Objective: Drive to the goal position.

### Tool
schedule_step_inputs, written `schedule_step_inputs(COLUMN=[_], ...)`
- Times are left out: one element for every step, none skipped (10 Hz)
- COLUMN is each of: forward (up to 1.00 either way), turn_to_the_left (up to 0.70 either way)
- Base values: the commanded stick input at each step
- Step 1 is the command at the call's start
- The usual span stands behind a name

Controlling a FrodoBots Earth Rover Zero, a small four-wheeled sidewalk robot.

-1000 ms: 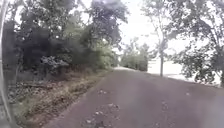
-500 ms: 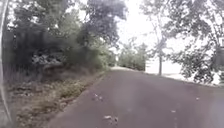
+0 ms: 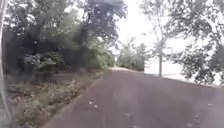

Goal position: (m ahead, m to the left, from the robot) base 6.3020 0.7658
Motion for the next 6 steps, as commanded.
schedule_step_inputs(forward=[0.70, 0.70, 0.70, 0.70, 0.70, 0.70], turn_to_the_left=[0.00, 0.00, 0.00, 0.00, 0.00, 0.00])
